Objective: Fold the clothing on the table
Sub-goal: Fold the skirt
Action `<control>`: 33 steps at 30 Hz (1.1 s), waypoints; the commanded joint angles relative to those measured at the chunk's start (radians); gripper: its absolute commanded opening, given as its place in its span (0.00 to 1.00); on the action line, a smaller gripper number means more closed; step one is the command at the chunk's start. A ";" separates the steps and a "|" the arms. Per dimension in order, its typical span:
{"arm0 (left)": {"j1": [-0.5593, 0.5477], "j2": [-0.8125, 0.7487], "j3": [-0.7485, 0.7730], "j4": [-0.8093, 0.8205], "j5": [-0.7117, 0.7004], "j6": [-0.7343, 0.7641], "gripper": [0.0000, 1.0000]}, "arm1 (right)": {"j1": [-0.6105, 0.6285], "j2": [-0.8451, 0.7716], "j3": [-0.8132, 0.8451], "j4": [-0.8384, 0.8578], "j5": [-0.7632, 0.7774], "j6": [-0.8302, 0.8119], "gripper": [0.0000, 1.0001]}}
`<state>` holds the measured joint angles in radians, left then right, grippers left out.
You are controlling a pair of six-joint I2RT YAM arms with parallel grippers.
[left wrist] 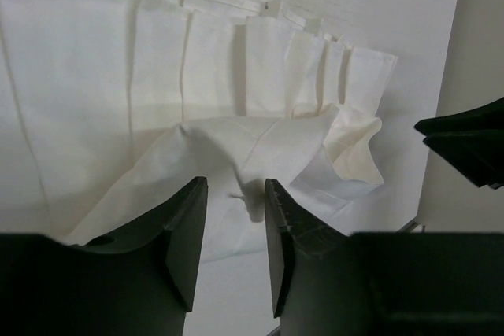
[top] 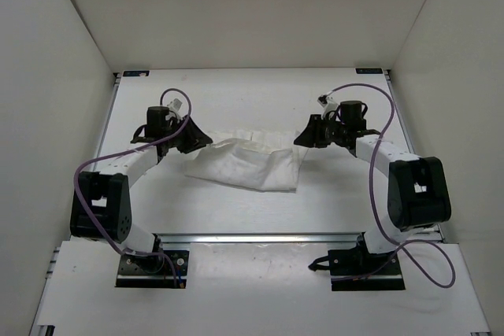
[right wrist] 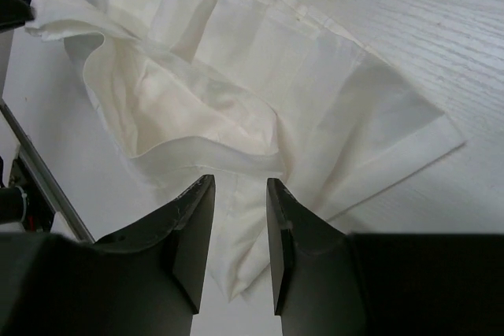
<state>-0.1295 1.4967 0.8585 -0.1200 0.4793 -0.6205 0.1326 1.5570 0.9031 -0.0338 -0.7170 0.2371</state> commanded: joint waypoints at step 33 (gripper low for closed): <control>-0.062 0.336 0.289 -0.004 -0.088 0.312 0.55 | 0.093 0.186 0.069 0.061 -0.033 -0.085 0.00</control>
<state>-0.1917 1.8229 1.0950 -0.1040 0.3836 -0.3420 0.2146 1.7866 0.9436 0.0078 -0.7364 0.1749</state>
